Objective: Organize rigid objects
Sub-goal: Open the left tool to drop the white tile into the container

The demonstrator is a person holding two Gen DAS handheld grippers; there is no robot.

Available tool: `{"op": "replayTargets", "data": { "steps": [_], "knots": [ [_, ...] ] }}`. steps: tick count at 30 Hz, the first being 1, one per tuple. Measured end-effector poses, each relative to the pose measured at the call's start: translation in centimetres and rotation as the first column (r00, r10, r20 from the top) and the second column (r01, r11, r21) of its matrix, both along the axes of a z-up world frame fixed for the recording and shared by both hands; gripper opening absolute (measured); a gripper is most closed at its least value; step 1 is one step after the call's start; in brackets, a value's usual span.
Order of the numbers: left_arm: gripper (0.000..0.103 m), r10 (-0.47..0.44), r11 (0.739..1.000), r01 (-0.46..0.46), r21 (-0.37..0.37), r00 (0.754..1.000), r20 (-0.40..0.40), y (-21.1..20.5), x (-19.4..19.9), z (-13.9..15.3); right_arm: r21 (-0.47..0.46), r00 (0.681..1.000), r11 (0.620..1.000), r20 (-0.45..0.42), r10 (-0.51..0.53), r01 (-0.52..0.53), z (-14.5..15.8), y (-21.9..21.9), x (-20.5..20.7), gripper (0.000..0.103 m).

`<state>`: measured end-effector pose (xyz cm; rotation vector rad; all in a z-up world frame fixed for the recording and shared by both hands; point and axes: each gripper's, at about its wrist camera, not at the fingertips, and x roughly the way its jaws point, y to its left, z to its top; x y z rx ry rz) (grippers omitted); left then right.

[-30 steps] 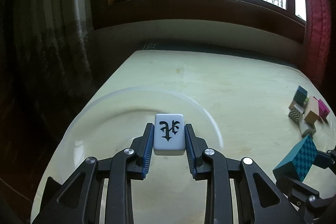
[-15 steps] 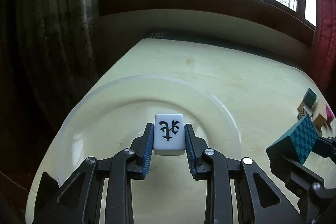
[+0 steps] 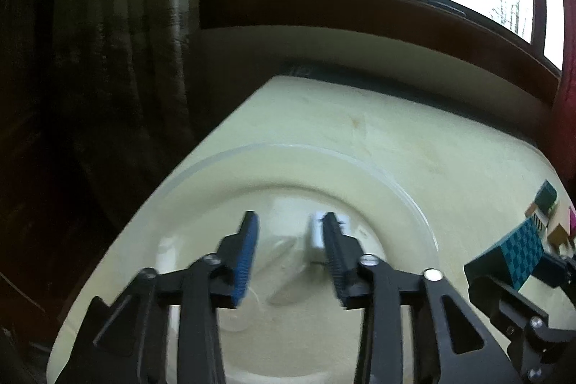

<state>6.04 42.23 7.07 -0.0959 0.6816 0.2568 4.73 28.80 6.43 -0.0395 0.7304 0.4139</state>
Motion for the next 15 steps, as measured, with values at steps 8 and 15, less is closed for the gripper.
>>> {"op": "replayTargets", "data": {
  "steps": [8,15],
  "knots": [
    [0.063,0.074,0.997,-0.074,0.005,0.996,0.054,1.1,-0.9,1.2,-0.001,1.000,1.000,0.008,0.012,-0.012,-0.1,0.5,-0.1,0.064],
    [0.066,0.097,0.995,-0.098,0.004,0.992,0.085,1.6,-1.1,1.9,-0.015,0.999,0.999,0.031,0.045,-0.045,-0.1,1.9,0.0,0.064]
  ]
}}
